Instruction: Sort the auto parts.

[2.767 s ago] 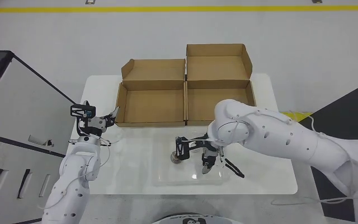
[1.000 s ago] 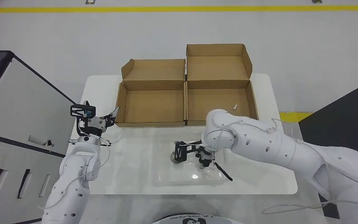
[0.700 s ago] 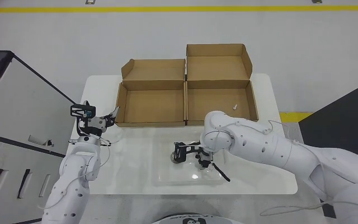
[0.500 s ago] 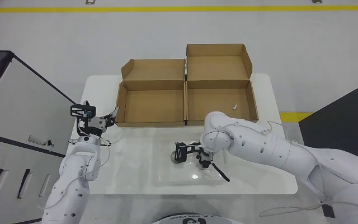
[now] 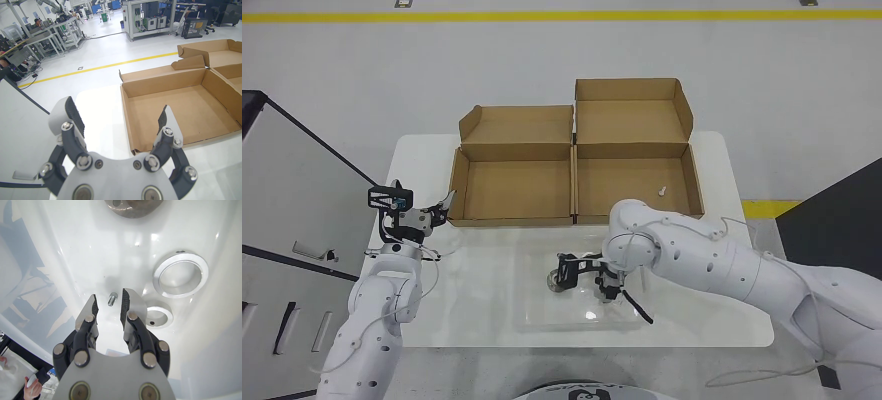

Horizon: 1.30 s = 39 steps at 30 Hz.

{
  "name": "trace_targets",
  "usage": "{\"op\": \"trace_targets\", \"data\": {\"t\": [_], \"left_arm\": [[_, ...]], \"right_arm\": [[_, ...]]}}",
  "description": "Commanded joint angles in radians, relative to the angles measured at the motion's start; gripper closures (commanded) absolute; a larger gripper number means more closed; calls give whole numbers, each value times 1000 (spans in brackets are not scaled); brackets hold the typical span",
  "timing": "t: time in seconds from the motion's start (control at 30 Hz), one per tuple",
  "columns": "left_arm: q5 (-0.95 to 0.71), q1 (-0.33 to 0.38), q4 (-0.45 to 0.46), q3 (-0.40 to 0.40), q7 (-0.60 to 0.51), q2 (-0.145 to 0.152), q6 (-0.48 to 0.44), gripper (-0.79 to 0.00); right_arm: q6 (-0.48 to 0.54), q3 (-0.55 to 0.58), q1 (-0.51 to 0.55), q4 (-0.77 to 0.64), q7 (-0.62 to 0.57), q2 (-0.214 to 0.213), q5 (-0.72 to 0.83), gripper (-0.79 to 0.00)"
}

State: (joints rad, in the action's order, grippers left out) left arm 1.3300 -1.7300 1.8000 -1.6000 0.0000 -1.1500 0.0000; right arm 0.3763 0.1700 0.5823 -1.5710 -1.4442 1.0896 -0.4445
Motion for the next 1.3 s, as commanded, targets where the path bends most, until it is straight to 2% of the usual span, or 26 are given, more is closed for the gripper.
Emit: {"op": "trace_targets", "data": {"t": [0.0, 0.7, 0.8, 0.83, 0.9, 1.27], "left_arm": [[0, 0, 0, 0, 0, 0, 0, -785], [0, 0, 0, 0, 0, 0, 0, -785], [0, 0, 0, 0, 0, 0, 0, -785], [0, 0, 0, 0, 0, 0, 0, -785], [0, 0, 0, 0, 0, 0, 0, -785], [0, 0, 0, 0, 0, 0, 0, -785]], "right_arm": [[2, 0, -1, 2, 2, -1, 1, -311], [8, 0, -1, 12, 8, 1, 14, -277], [9, 0, -1, 15, 9, 2, 17, -206], [9, 0, -1, 18, 9, 2, 16, -157], [10, 0, -1, 19, 10, 3, 15, 0], [10, 0, -19, 14, 10, -3, 35, 0]]}}
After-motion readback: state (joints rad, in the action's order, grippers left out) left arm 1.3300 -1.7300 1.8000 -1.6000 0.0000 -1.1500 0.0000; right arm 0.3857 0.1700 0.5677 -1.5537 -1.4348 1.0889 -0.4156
